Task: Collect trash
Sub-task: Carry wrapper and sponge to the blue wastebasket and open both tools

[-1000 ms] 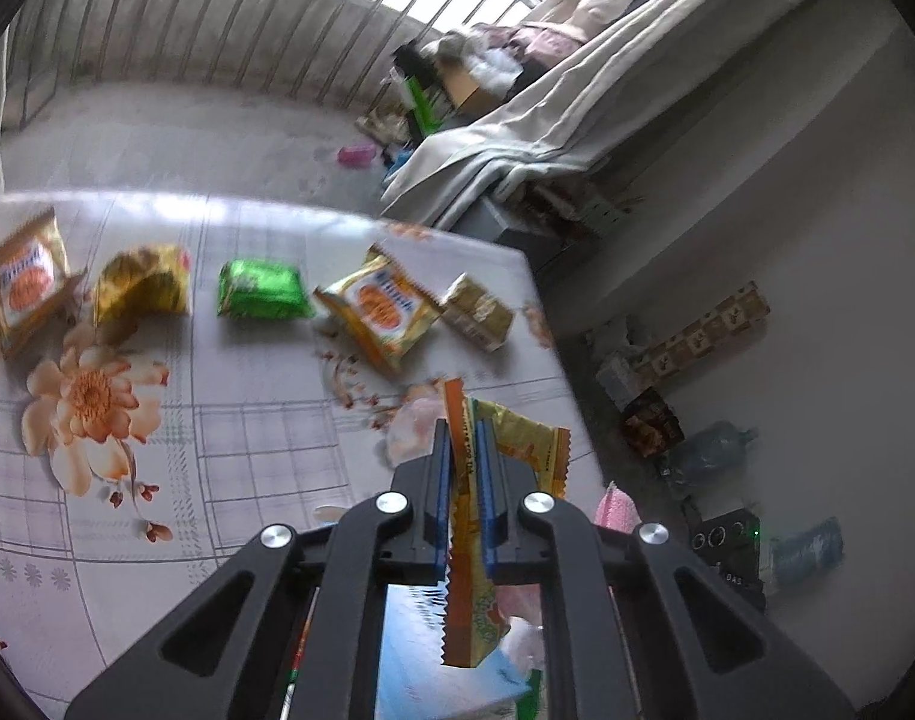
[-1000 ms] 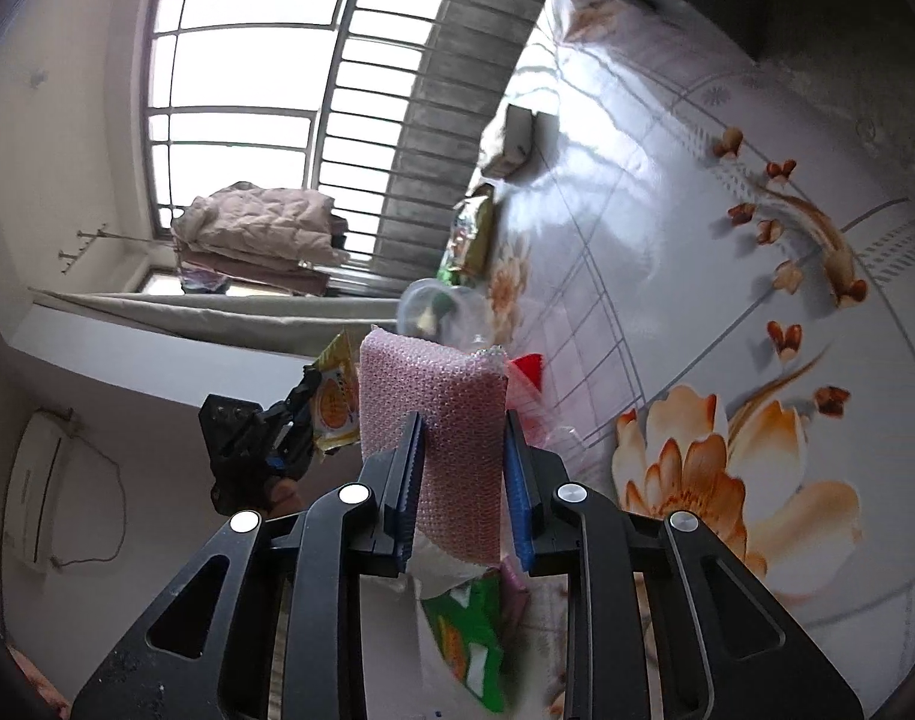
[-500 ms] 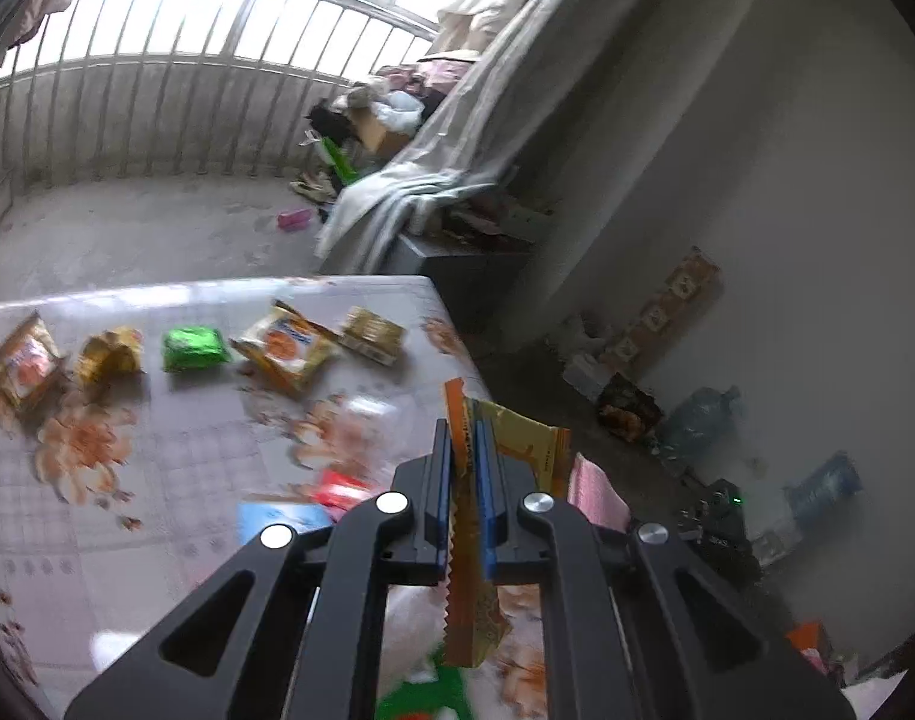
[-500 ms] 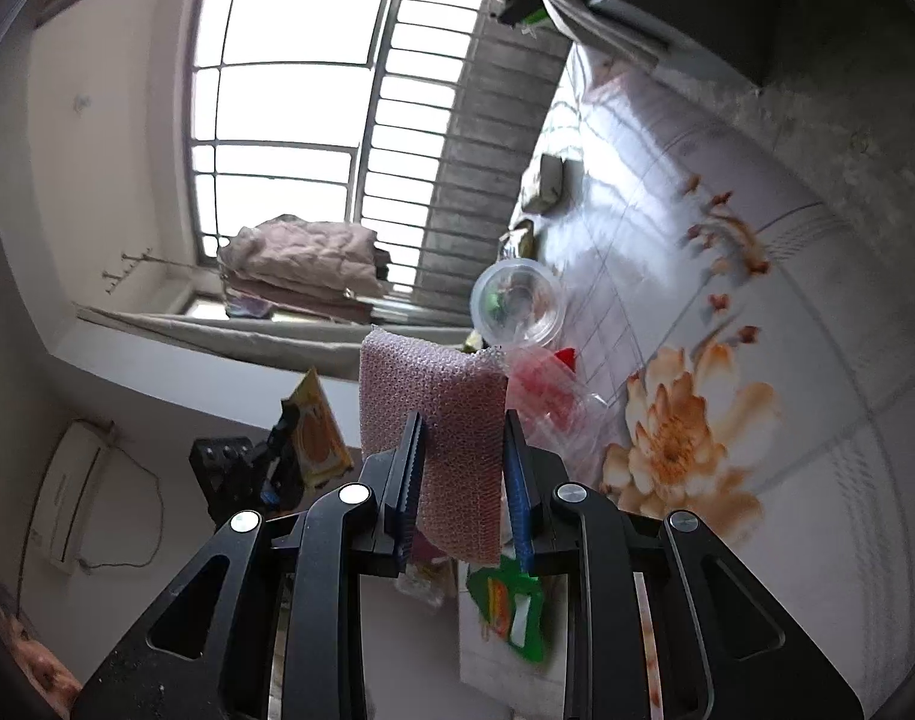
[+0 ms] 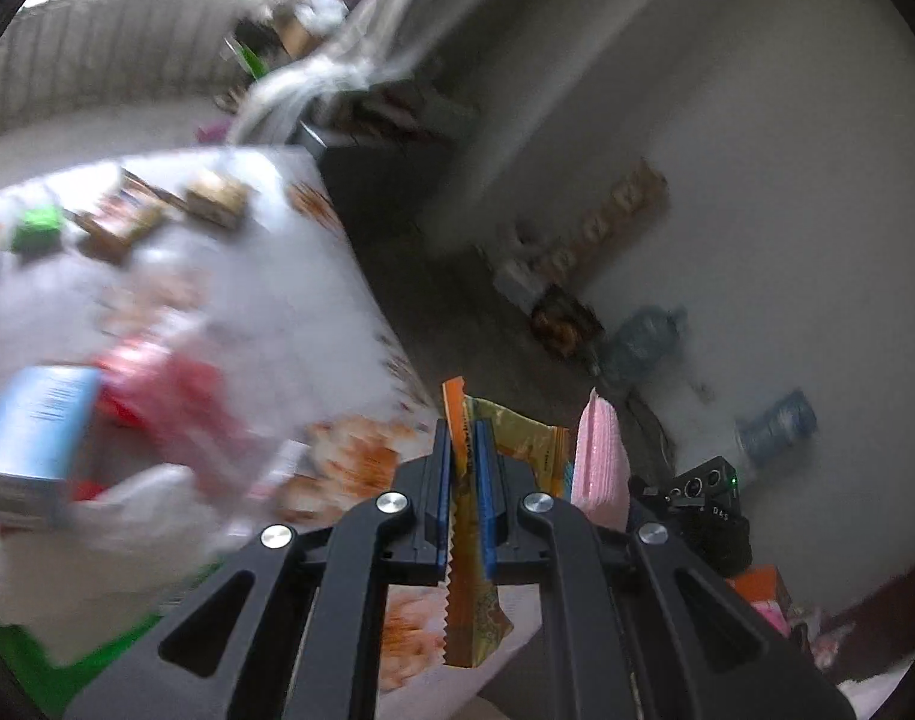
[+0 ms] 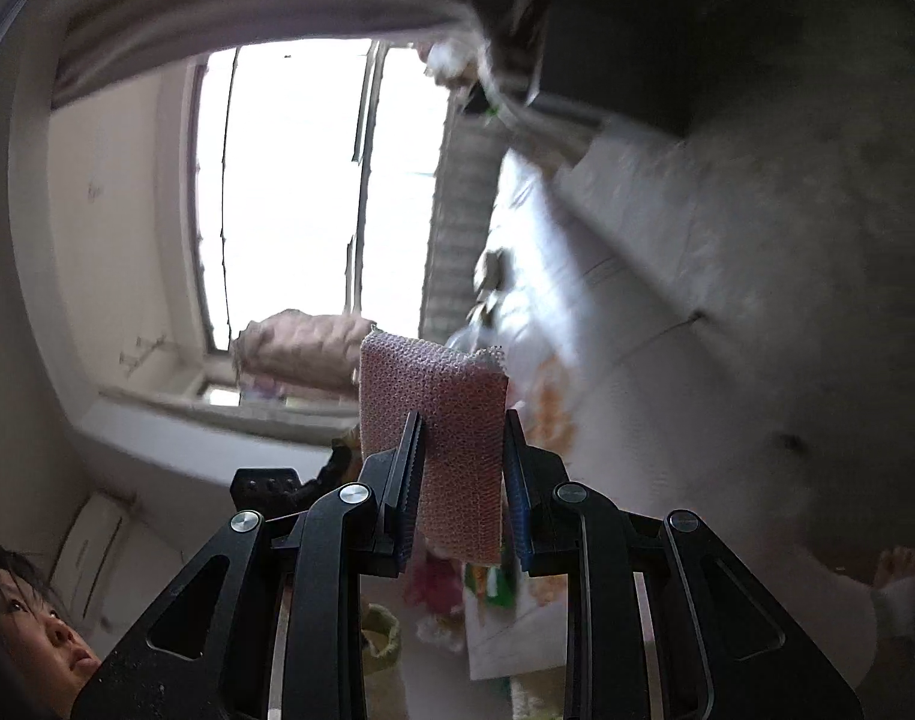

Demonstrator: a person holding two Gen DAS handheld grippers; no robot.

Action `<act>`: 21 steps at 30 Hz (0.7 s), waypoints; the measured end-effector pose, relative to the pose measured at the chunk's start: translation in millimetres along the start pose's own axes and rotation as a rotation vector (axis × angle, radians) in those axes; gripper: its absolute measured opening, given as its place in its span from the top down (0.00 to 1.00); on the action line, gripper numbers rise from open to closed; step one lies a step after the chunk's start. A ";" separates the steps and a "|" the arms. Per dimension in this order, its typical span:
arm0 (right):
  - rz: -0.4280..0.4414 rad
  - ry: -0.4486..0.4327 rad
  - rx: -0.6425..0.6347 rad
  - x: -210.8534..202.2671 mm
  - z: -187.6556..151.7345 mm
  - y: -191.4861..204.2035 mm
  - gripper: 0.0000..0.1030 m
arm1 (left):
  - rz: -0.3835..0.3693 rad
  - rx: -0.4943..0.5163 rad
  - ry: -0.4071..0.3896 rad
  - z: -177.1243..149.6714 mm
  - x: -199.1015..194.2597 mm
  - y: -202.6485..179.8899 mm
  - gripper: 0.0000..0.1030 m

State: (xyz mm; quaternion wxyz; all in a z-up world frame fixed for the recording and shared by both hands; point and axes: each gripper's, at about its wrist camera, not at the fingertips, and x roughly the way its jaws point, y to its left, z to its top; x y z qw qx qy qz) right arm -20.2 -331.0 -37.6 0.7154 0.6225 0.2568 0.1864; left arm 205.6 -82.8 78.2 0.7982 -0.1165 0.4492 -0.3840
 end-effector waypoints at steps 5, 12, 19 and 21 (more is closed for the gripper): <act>-0.016 -0.156 0.089 -67.4 2.8 -32.5 0.77 | -0.057 0.019 0.111 2.3 86.0 -46.4 0.93; -0.075 -0.393 0.207 -144.8 1.2 -74.2 0.77 | -0.102 -0.021 0.253 -1.5 205.0 -103.7 0.93; -0.173 -0.571 0.345 -195.5 4.2 -123.3 0.77 | -0.062 -0.042 0.361 -21.7 320.6 -154.3 0.93; -0.197 -0.603 0.394 -200.7 5.9 -137.6 0.77 | -0.054 -0.044 0.396 -30.7 352.7 -166.3 0.93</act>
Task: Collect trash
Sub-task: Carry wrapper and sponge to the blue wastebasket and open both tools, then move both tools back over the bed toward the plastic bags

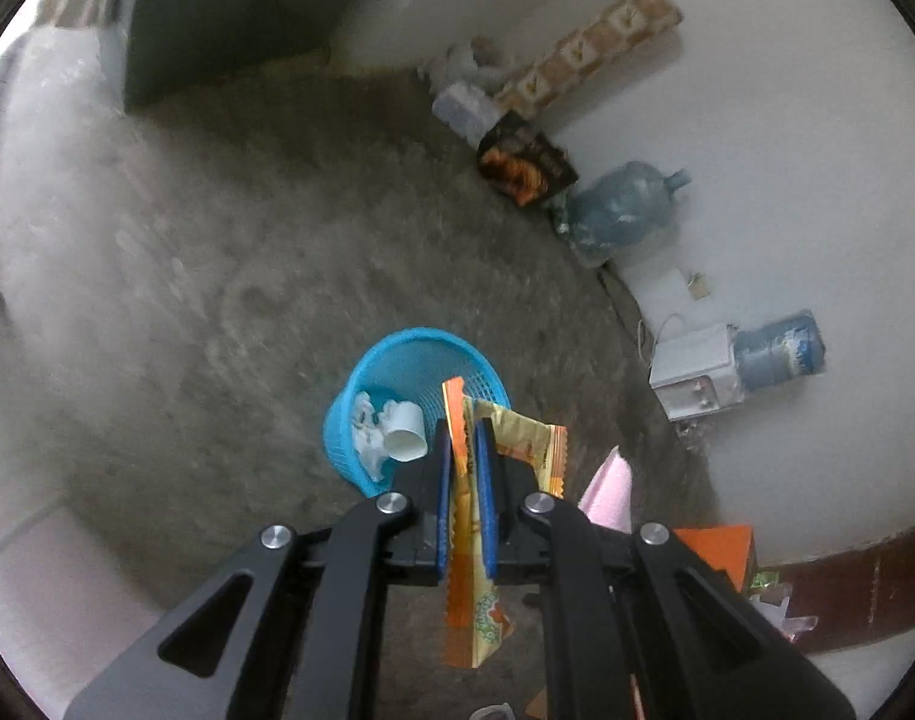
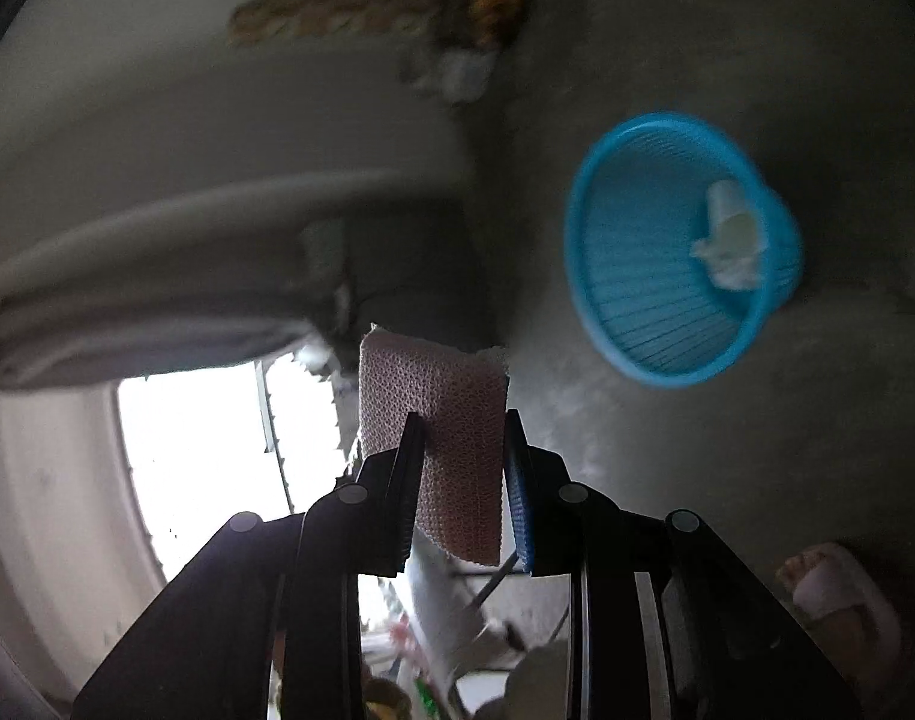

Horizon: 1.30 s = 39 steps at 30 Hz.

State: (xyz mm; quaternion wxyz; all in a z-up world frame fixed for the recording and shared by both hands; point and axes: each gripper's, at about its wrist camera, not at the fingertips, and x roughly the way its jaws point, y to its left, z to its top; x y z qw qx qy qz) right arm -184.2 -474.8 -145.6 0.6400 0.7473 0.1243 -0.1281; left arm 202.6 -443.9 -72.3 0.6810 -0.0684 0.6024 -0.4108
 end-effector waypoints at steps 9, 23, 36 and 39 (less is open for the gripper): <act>-0.085 -0.116 0.173 22.5 54.7 -51.8 0.72 | 0.091 0.017 0.118 -5.8 102.7 -22.3 0.90; -0.216 -0.112 0.262 37.7 55.3 -87.1 0.42 | 0.169 -0.078 0.099 -0.2 87.3 17.4 0.51; -0.140 -0.054 0.157 -2.5 20.4 -41.7 0.30 | 0.071 0.036 0.038 -33.1 -41.8 5.2 0.39; -0.136 -0.026 0.104 2.5 10.6 -20.9 0.30 | 0.079 0.074 -0.020 -47.3 -96.7 14.9 0.36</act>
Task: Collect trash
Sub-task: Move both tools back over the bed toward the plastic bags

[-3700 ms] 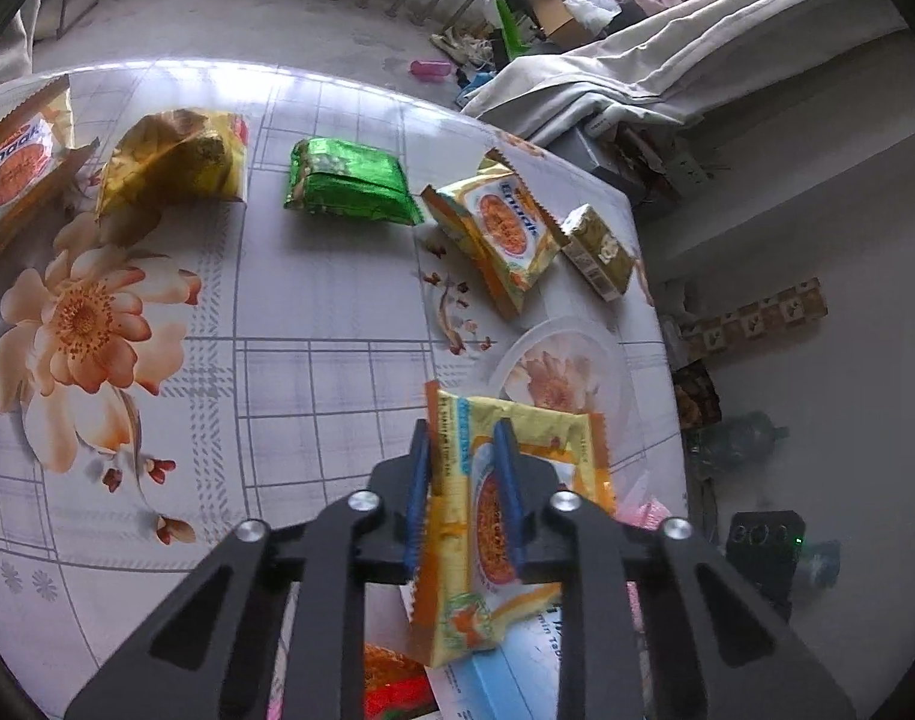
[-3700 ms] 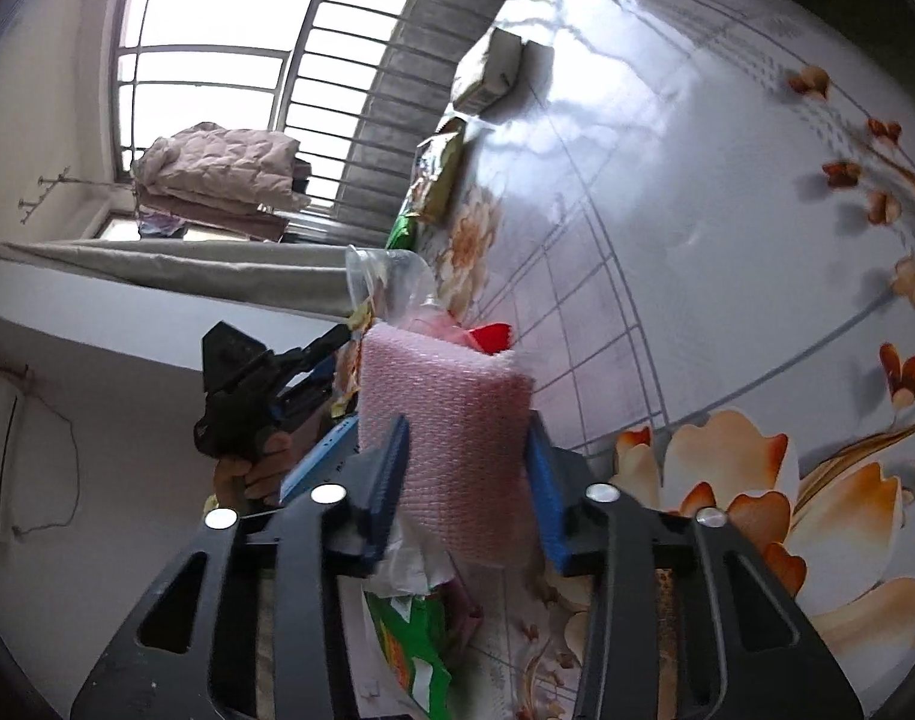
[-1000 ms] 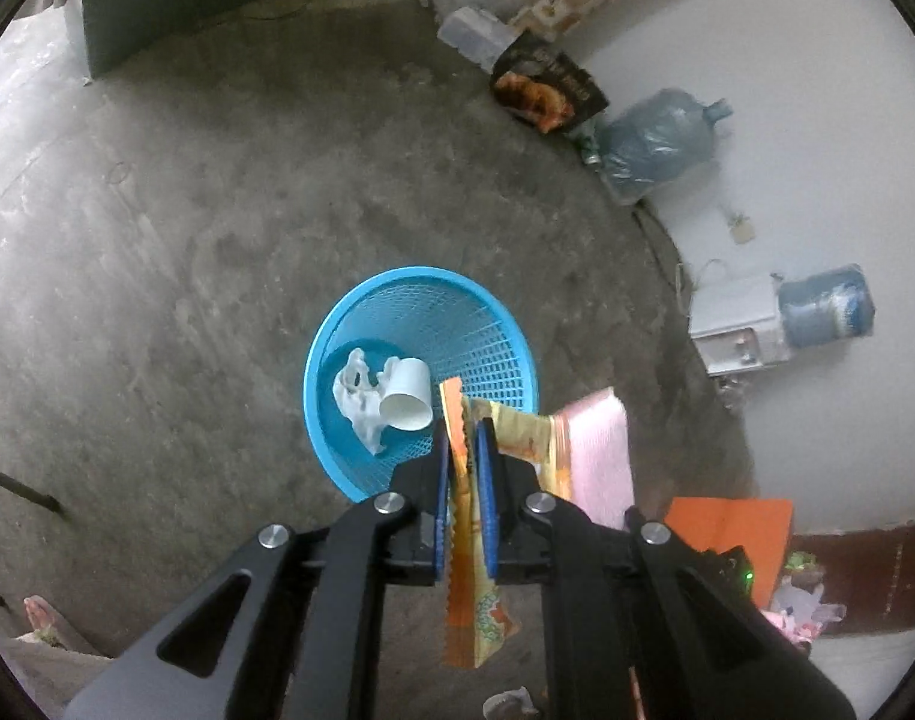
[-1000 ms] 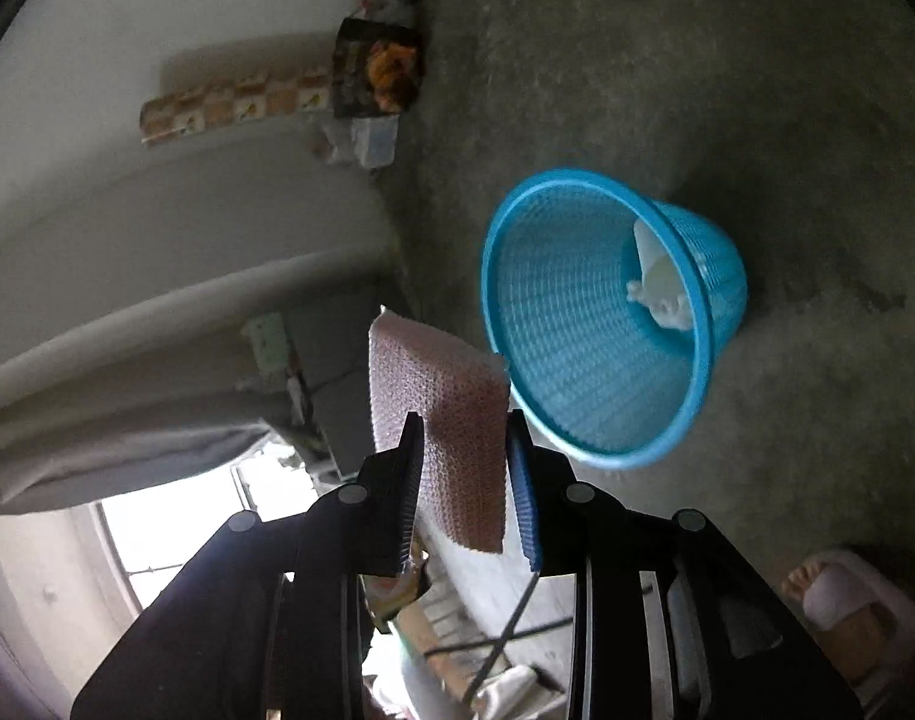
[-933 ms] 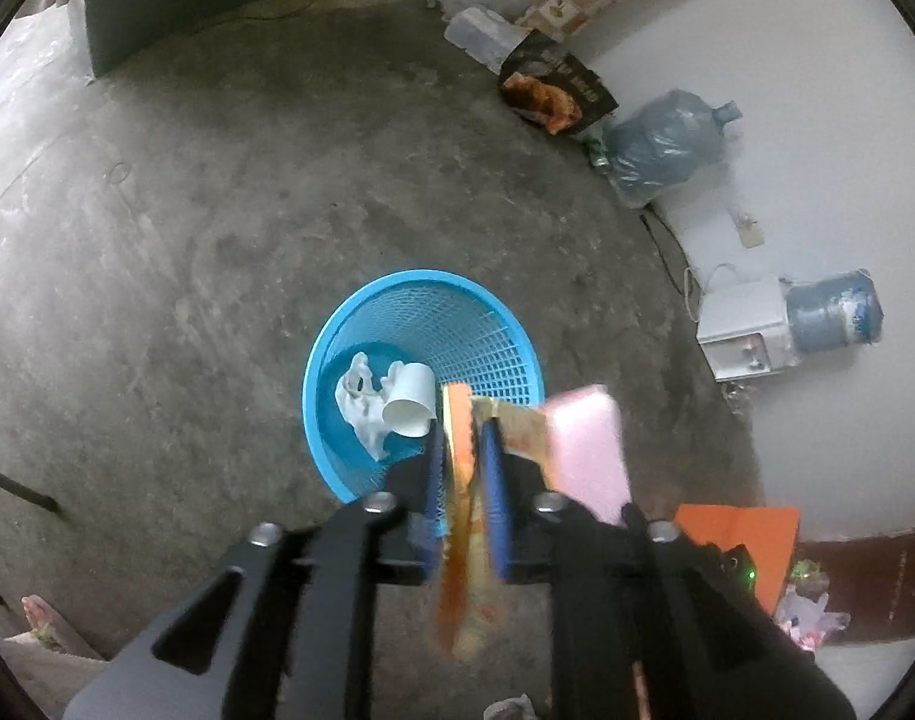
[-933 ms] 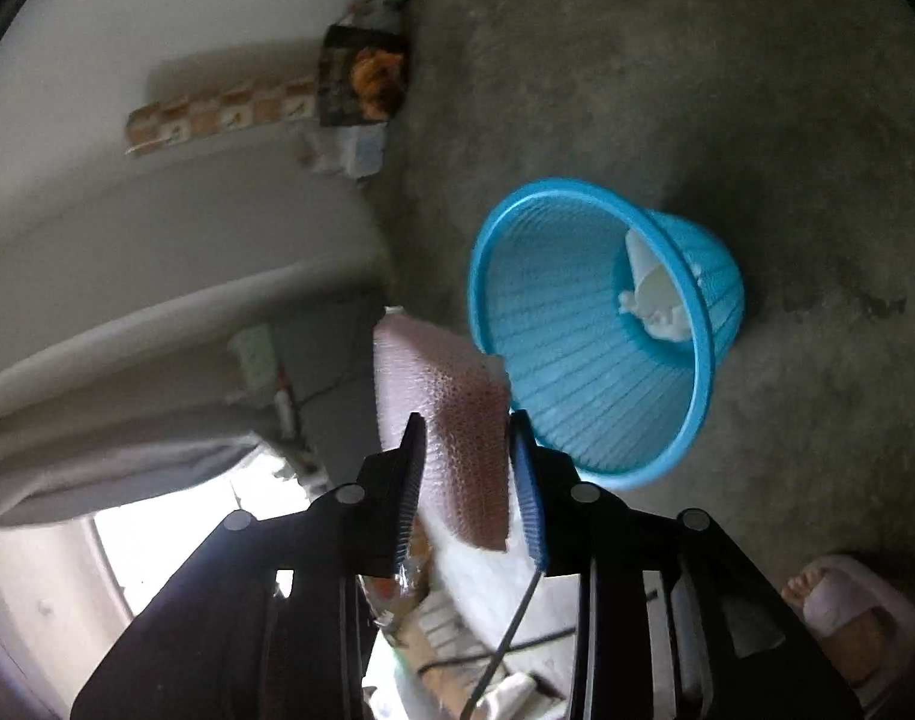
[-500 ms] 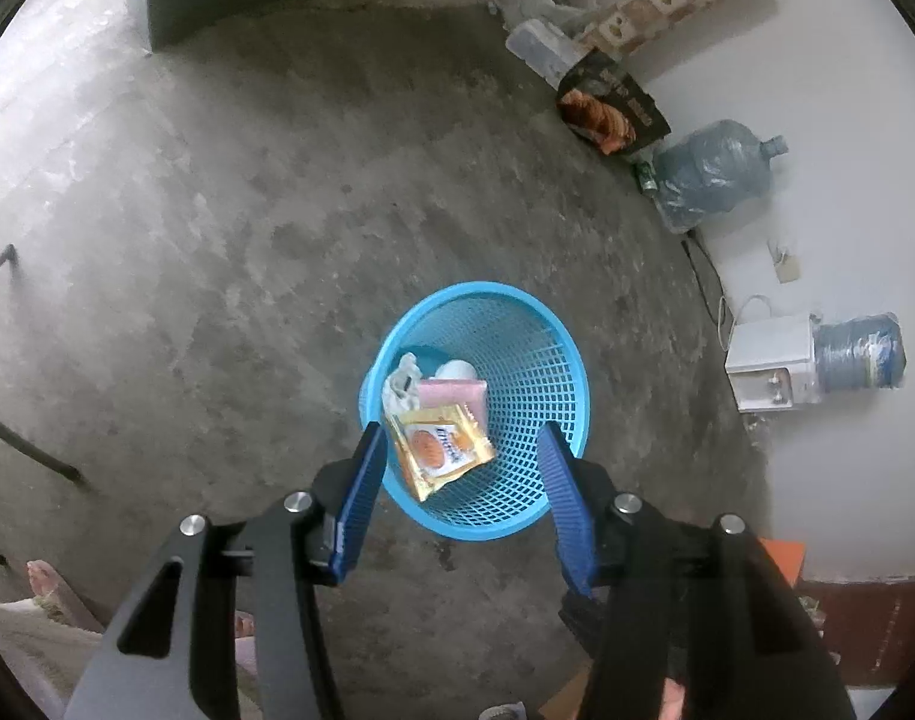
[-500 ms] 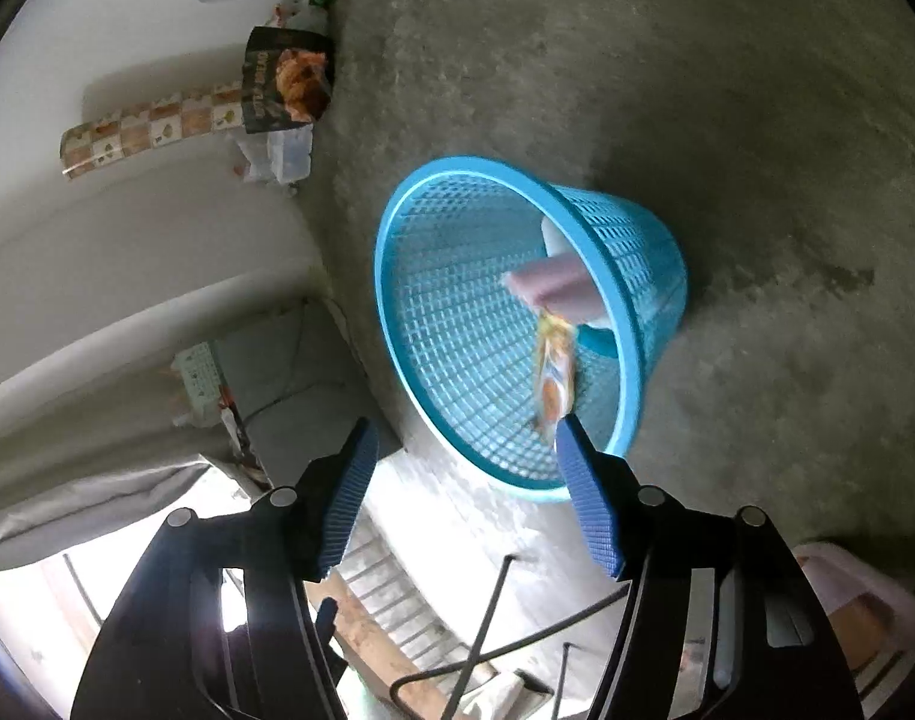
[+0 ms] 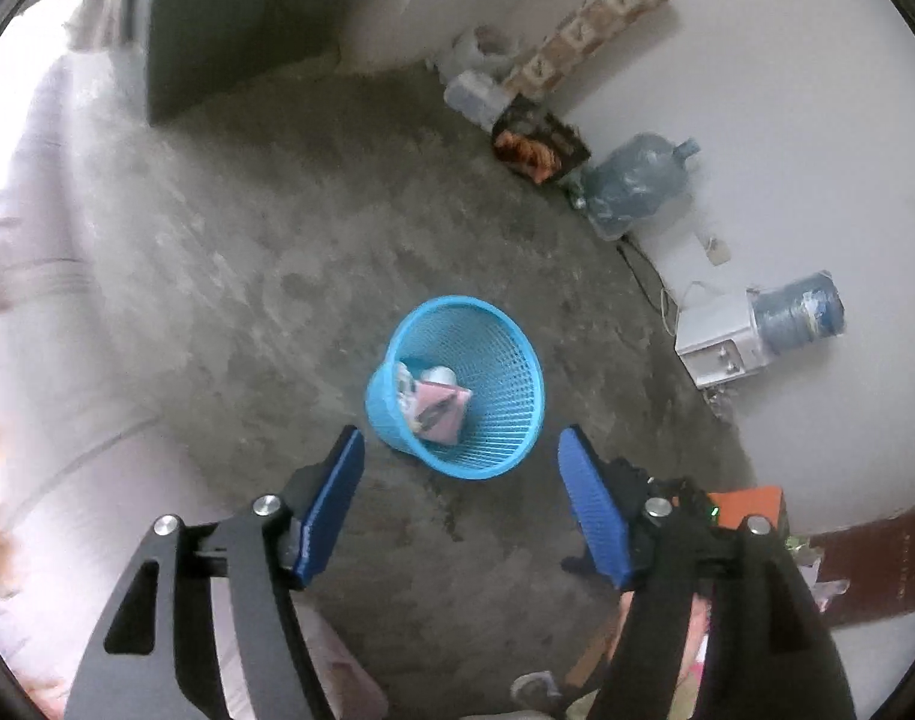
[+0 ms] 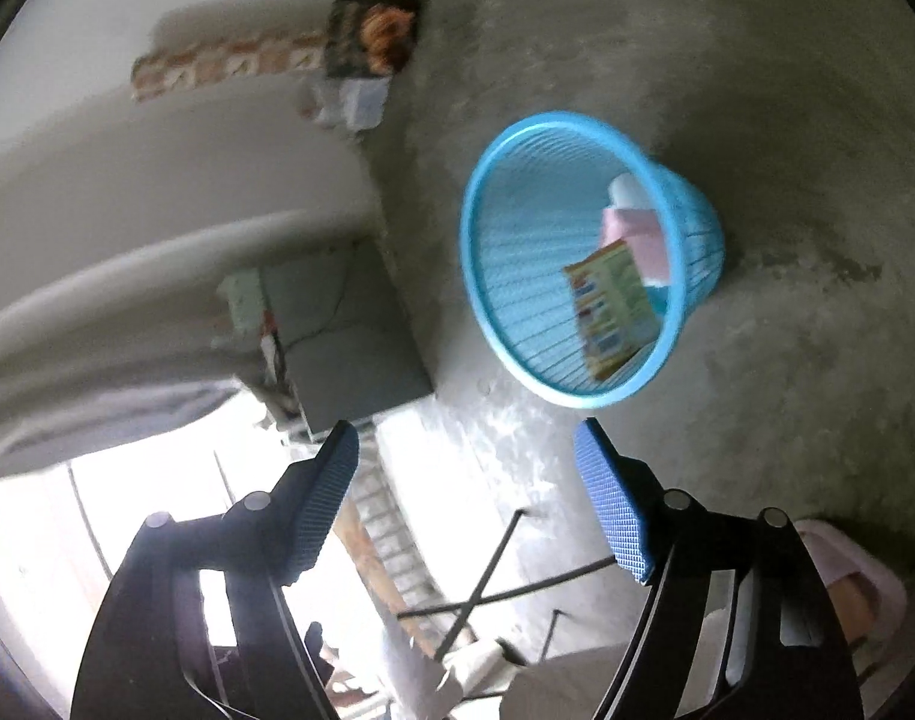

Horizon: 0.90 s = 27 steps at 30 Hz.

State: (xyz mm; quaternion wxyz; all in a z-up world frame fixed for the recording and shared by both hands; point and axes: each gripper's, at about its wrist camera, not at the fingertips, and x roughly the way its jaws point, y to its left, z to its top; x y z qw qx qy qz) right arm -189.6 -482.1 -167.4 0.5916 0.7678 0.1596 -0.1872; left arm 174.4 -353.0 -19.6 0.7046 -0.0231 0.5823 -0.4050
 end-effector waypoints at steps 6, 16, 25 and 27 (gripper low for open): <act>0.056 0.086 -0.160 20.0 -43.5 63.6 0.30 | 0.056 0.051 -0.211 -40.4 -113.2 35.6 0.30; 0.040 0.375 -0.583 97.8 -176.8 177.7 0.30 | 0.235 -0.008 -0.471 -141.9 -223.4 114.6 0.27; 0.007 0.625 -0.894 172.5 -308.3 236.0 0.30 | 0.390 -0.036 -0.654 -204.2 -258.8 159.9 0.27; 0.022 0.678 -0.936 186.6 -335.8 249.1 0.30 | 0.408 -0.032 -0.669 -202.9 -258.0 162.6 0.27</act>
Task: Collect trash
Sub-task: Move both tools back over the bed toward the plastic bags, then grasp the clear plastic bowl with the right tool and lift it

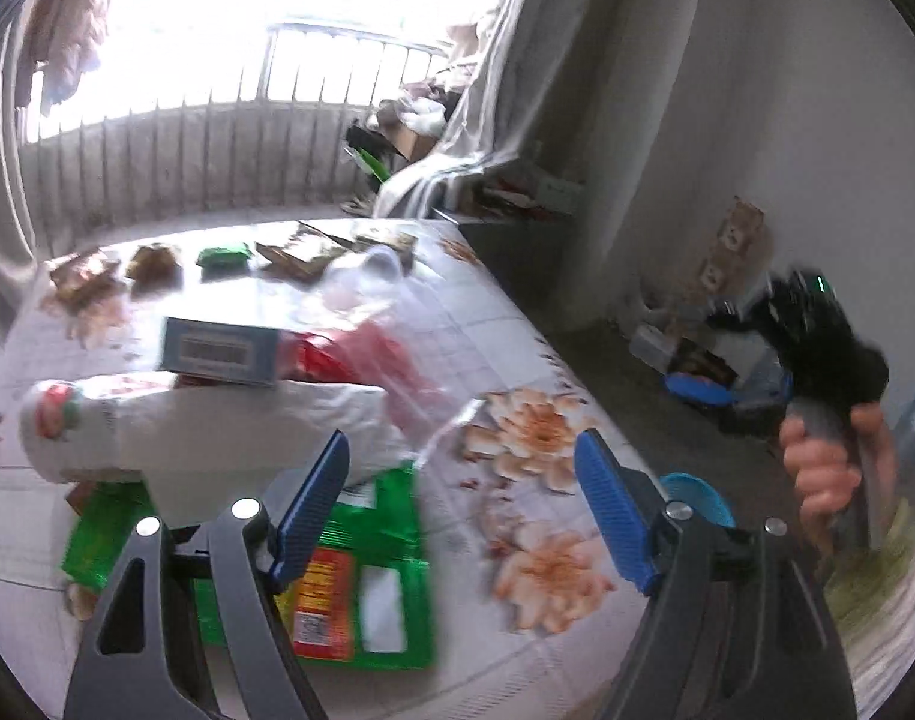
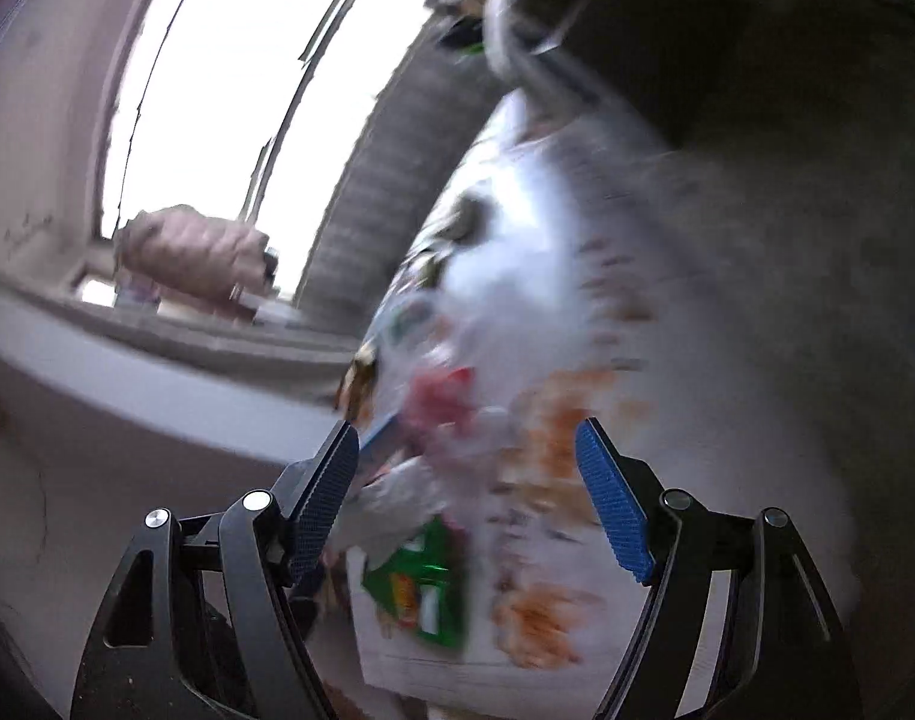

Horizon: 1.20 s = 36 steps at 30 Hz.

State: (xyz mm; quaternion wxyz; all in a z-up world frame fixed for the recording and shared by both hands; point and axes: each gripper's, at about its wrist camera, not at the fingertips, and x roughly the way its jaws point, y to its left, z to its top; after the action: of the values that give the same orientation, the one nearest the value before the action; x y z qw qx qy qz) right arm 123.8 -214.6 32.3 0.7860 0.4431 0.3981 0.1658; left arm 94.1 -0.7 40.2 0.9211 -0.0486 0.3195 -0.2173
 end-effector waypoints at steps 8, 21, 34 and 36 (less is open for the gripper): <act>0.062 0.172 -0.153 125.3 30.9 80.5 0.33 | 0.040 0.013 -0.103 2.5 -3.5 15.0 0.27; -0.050 0.291 -0.142 252.7 59.8 85.1 0.72 | -0.039 0.009 -0.092 19.3 21.0 25.9 0.48; -0.091 0.318 -0.213 209.6 35.3 70.1 0.90 | -0.073 0.019 -0.039 12.5 31.9 18.7 0.59; -0.095 0.311 -0.214 192.6 26.0 63.1 0.90 | -0.077 0.035 -0.028 9.4 30.9 12.8 0.59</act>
State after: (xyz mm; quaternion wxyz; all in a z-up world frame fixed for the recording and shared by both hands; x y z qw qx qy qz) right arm 270.7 -76.3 0.0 0.7645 0.3068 0.5153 0.2364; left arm 126.2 -3.0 27.1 0.9170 -0.0478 0.3007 -0.2576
